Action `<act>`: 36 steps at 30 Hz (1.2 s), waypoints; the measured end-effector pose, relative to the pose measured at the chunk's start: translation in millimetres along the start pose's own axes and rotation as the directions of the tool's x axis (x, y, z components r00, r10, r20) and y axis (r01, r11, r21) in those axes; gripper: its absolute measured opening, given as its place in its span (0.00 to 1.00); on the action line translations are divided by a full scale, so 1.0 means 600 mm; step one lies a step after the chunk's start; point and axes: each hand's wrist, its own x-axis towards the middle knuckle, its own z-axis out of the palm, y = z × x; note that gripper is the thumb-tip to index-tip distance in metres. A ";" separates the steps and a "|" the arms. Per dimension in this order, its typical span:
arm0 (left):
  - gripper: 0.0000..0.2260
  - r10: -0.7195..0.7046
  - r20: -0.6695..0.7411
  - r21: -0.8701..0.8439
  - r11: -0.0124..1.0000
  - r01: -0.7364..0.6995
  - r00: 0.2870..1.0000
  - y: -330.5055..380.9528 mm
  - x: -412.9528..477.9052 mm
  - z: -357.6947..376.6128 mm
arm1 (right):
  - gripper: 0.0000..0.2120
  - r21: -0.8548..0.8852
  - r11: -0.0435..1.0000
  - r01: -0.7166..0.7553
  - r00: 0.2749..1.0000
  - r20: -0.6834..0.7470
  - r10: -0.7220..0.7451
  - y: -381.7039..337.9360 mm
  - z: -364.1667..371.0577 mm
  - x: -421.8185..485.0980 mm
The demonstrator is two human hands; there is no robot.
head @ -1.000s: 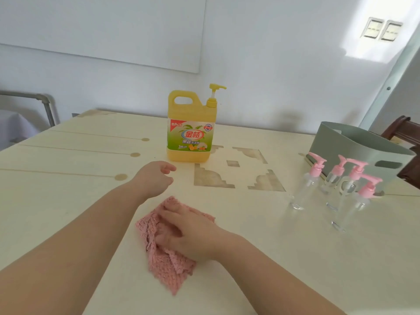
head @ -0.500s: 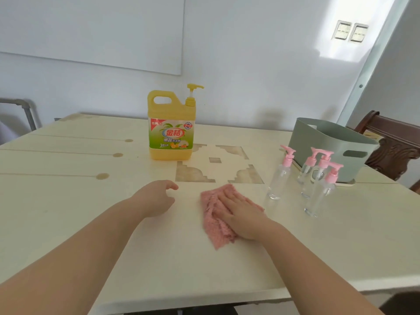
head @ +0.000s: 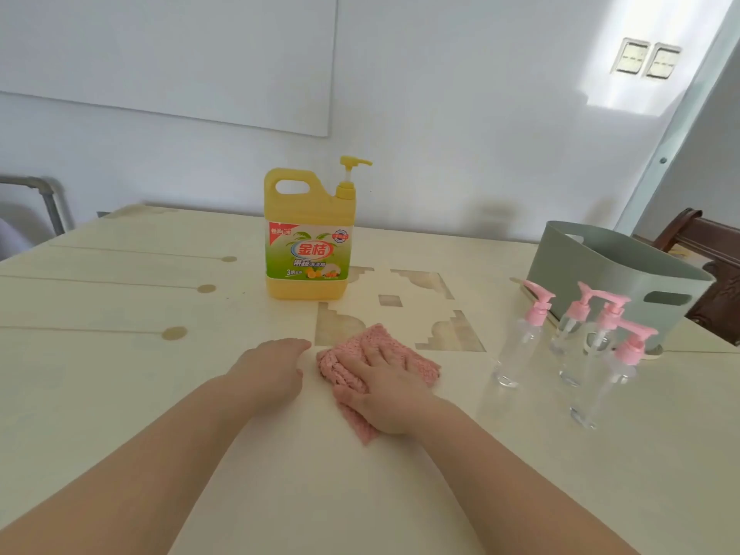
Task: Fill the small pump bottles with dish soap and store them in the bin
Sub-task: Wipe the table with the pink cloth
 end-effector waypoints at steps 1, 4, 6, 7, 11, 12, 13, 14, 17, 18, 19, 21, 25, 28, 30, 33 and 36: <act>0.23 -0.004 -0.002 0.007 1.000 0.004 1.000 -0.002 0.008 -0.002 | 0.28 -0.001 1.000 0.002 1.000 -0.013 -0.002 0.003 -0.004 0.024; 0.23 -0.011 -0.016 0.019 1.000 0.011 1.000 0.000 0.031 -0.011 | 0.28 -0.007 0.999 -0.032 0.999 -0.032 0.032 0.024 -0.021 0.094; 0.23 0.001 -0.021 0.011 1.000 0.000 1.000 0.006 0.047 -0.012 | 0.29 -0.022 0.997 -0.068 0.997 -0.028 0.067 0.043 -0.033 0.137; 0.23 0.012 -0.026 0.003 1.000 -0.012 1.000 0.011 0.055 -0.012 | 0.29 -0.025 0.996 -0.088 0.996 -0.030 0.087 0.052 -0.038 0.155; 0.23 0.047 -0.025 0.000 0.999 -0.047 0.999 0.035 0.085 -0.014 | 0.28 0.007 0.987 -0.158 0.987 -0.027 0.158 0.075 -0.053 0.214; 0.23 0.055 -0.024 0.013 0.998 -0.055 0.998 0.039 0.093 -0.014 | 0.28 0.018 0.983 -0.184 0.982 -0.033 0.184 0.078 -0.056 0.227; 0.22 0.061 -0.017 0.032 0.998 -0.060 0.998 0.042 0.099 -0.014 | 0.28 0.027 0.976 -0.215 0.976 -0.038 0.215 0.079 -0.058 0.236; 0.21 0.062 -0.008 0.046 0.997 -0.062 0.998 0.043 0.104 -0.014 | 0.28 0.038 0.969 -0.246 0.968 -0.045 0.247 0.079 -0.060 0.246; 0.21 0.060 0.019 0.064 0.996 -0.061 0.998 0.042 0.117 -0.014 | 0.28 0.098 0.936 -0.339 0.936 -0.071 0.346 0.073 -0.062 0.275; 0.21 0.064 0.022 0.064 0.996 -0.065 0.998 0.042 0.117 -0.014 | 0.28 0.118 0.921 -0.371 0.922 -0.074 0.381 0.070 -0.063 0.283; 0.20 0.067 0.023 0.064 0.996 -0.069 0.997 0.042 0.119 -0.015 | 0.29 0.136 0.905 -0.402 0.907 -0.073 0.414 0.067 -0.062 0.293; 0.20 0.073 0.021 0.065 0.995 -0.074 0.997 0.041 0.121 -0.015 | 0.30 0.162 0.881 -0.444 0.884 -0.080 0.460 0.060 -0.060 0.308; 0.22 0.075 0.048 0.053 0.996 -0.077 0.996 0.034 0.125 -0.016 | 0.36 0.381 0.807 -0.450 0.799 -0.232 0.555 0.066 -0.053 0.323; 0.23 0.074 0.063 0.052 0.996 -0.077 0.995 0.031 0.128 -0.017 | 0.30 0.439 0.794 -0.421 0.748 -0.328 0.577 0.074 -0.057 0.318; 0.23 0.080 0.064 0.056 0.995 -0.084 0.995 0.031 0.128 -0.019 | 0.16 0.453 0.820 -0.349 0.756 -0.381 0.532 0.076 -0.062 0.310; 0.23 0.081 0.066 0.053 0.995 -0.085 0.995 0.033 0.127 -0.021 | 0.06 0.663 0.732 -0.155 0.823 -0.323 0.467 0.075 -0.072 0.307; 0.23 0.086 0.064 0.046 0.995 -0.089 0.994 0.032 0.126 -0.023 | 0.03 0.820 0.573 0.014 0.875 -0.287 0.389 0.064 -0.087 0.305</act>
